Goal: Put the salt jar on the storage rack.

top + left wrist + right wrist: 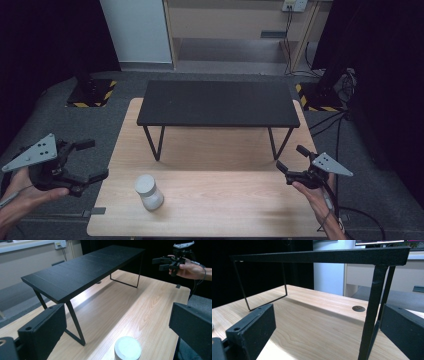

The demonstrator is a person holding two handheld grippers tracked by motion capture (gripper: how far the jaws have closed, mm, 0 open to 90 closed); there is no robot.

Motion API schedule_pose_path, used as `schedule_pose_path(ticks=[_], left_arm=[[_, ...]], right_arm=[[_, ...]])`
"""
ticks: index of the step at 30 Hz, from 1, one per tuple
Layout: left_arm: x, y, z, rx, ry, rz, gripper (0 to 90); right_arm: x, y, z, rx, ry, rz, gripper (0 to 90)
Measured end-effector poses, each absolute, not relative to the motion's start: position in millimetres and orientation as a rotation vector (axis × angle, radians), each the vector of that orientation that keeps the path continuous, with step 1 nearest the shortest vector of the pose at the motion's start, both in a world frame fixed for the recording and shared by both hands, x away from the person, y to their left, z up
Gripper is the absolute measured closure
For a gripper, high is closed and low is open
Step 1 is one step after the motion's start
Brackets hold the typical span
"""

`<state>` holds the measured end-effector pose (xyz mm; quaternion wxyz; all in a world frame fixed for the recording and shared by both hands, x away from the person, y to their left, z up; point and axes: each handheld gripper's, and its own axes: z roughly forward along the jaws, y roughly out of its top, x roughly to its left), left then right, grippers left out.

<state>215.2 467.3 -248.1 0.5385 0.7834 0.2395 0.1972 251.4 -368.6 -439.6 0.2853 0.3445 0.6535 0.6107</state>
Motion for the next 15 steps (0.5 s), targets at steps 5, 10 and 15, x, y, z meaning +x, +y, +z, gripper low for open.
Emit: schedule_pose_path(ticks=[5, 10, 15], left_arm=[[216.7, 466.6, -245.6, 1.881, 0.559, 0.462, 0.4], [217.4, 465.1, -245.3, 1.903, 0.556, 0.465, 0.6], [222.5, 464.3, -247.1, 1.952, 0.524, 0.442, 0.6]], right_arm=[[251.0, -369.0, -440.6, 0.926, 1.737, 1.636, 0.6], [250.5, -368.9, -440.8, 0.934, 1.738, 1.634, 0.6], [249.2, -369.1, -442.0, 0.932, 1.723, 1.650, 1.0]])
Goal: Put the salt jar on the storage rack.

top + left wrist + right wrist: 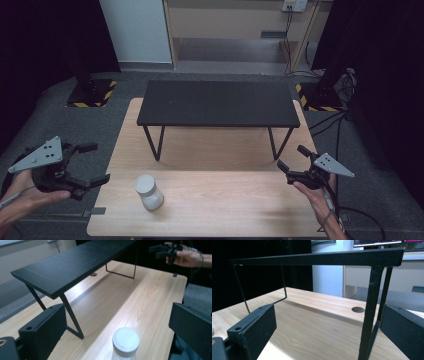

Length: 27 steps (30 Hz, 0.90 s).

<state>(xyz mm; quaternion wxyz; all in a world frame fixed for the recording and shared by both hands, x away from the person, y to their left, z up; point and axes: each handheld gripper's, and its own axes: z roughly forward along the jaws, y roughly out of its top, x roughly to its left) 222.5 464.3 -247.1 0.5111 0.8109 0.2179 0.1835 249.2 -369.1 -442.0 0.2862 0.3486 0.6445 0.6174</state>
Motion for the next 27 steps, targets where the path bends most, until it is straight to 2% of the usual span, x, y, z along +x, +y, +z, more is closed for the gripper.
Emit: schedule_pose_path(ticks=[10, 19, 27], left_arm=[[238.2, 461.1, -255.5, 2.018, 0.494, 0.363, 2.0], [245.8, 449.9, -266.6, 2.080, 0.490, 0.375, 2.2], [252.2, 440.7, -291.4, 2.091, 0.481, 0.368, 2.9]], right_arm=[[247.4, -366.9, -441.5, 0.904, 1.713, 1.664, 1.2], [247.2, -367.3, -441.7, 0.912, 1.709, 1.668, 1.4], [247.0, -366.7, -441.7, 0.915, 1.710, 1.666, 1.5]])
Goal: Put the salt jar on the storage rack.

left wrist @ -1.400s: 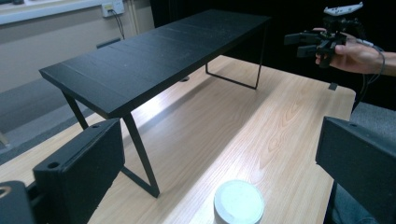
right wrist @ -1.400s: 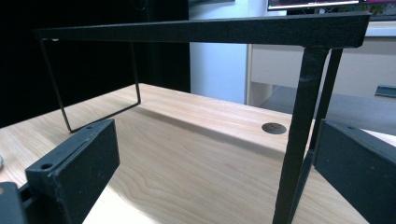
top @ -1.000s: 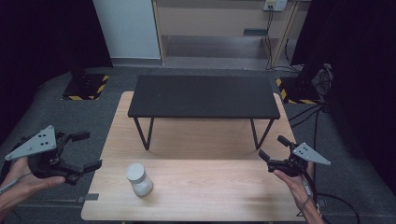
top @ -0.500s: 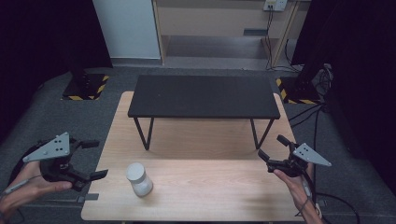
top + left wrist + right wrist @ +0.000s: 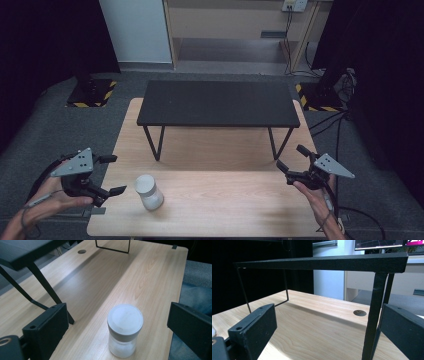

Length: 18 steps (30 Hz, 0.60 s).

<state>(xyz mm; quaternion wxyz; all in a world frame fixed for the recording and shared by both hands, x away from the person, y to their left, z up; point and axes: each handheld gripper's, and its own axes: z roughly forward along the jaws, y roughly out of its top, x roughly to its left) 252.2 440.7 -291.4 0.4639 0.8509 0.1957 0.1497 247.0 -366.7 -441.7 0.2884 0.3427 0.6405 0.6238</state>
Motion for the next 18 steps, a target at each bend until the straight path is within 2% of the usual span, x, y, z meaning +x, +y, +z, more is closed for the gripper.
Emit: schedule_pose_path(ticks=[18], left_arm=[[274.3, 415.3, -358.4, 2.085, 0.472, 0.293, 5.6]], right_arm=[[245.6, -366.5, -441.3, 0.917, 1.704, 1.664, 1.9]])
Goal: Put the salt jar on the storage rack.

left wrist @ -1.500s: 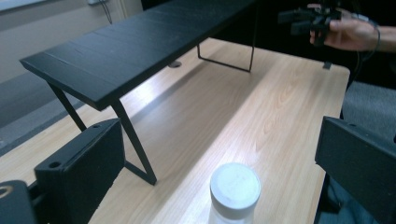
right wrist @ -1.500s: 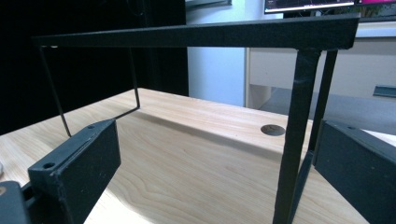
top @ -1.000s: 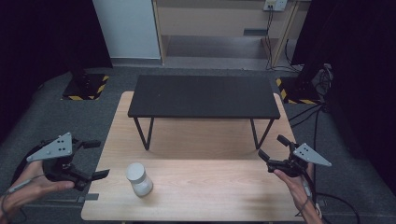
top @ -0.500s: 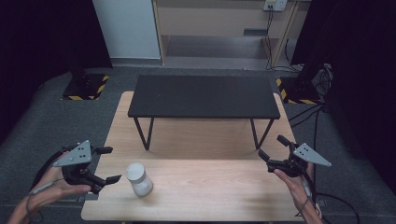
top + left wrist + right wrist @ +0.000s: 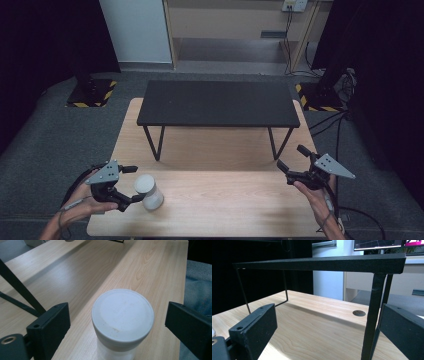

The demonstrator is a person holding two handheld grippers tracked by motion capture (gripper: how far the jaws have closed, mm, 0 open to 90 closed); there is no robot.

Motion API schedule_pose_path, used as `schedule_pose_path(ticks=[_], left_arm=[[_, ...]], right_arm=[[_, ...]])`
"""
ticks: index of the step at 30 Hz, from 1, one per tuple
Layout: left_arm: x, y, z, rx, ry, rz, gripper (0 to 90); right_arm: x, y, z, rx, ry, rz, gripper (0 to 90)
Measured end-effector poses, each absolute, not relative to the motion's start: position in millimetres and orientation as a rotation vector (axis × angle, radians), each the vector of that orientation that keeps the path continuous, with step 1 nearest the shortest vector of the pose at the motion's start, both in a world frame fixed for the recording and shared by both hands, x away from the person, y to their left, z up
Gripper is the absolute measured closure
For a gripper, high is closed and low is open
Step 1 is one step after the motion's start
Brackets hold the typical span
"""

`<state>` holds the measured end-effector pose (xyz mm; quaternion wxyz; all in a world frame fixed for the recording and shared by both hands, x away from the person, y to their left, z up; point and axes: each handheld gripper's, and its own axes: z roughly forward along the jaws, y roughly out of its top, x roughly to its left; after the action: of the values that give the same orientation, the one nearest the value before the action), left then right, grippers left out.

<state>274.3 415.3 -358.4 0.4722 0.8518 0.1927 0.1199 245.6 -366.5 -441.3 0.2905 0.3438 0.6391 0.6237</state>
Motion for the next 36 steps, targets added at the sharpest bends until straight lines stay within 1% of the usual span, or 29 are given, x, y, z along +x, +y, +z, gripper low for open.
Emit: schedule_pose_path(ticks=[7, 12, 13, 14, 15, 20, 27, 31, 35, 36], left_arm=[[278.7, 408.9, -374.3, 2.080, 0.449, 0.281, 10.0], [277.5, 407.1, -384.4, 2.082, 0.436, 0.300, 17.8], [276.7, 407.4, -386.3, 2.074, 0.435, 0.307, 20.5], [276.3, 409.6, -390.8, 2.050, 0.433, 0.314, 29.8], [275.6, 409.8, -392.4, 2.042, 0.433, 0.316, 32.4], [272.9, 409.5, -395.9, 2.020, 0.456, 0.328, 32.8], [274.8, 400.2, -388.1, 2.030, 0.466, 0.339, 32.8], [277.0, 394.3, -374.5, 1.996, 0.451, 0.329, 32.8], [280.9, 386.3, -350.3, 1.966, 0.423, 0.325, 32.8], [280.9, 386.3, -350.3, 1.966, 0.423, 0.325, 32.8]], right_arm=[[245.6, -366.5, -441.4, 0.923, 1.708, 1.660, 2.1], [245.7, -366.1, -441.4, 0.920, 1.713, 1.658, 2.4], [245.7, -366.0, -441.4, 0.919, 1.714, 1.657, 2.5], [245.7, -365.9, -441.4, 0.921, 1.714, 1.659, 2.5], [245.6, -365.9, -441.4, 0.920, 1.713, 1.658, 2.5], [245.8, -366.2, -441.6, 0.921, 1.713, 1.657, 2.7], [245.7, -366.5, -441.6, 0.920, 1.712, 1.659, 2.9], [245.4, -366.7, -441.6, 0.922, 1.712, 1.662, 2.9], [245.7, -366.5, -441.7, 0.920, 1.712, 1.662, 3.0], [245.7, -366.5, -441.7, 0.920, 1.712, 1.662, 3.0]])
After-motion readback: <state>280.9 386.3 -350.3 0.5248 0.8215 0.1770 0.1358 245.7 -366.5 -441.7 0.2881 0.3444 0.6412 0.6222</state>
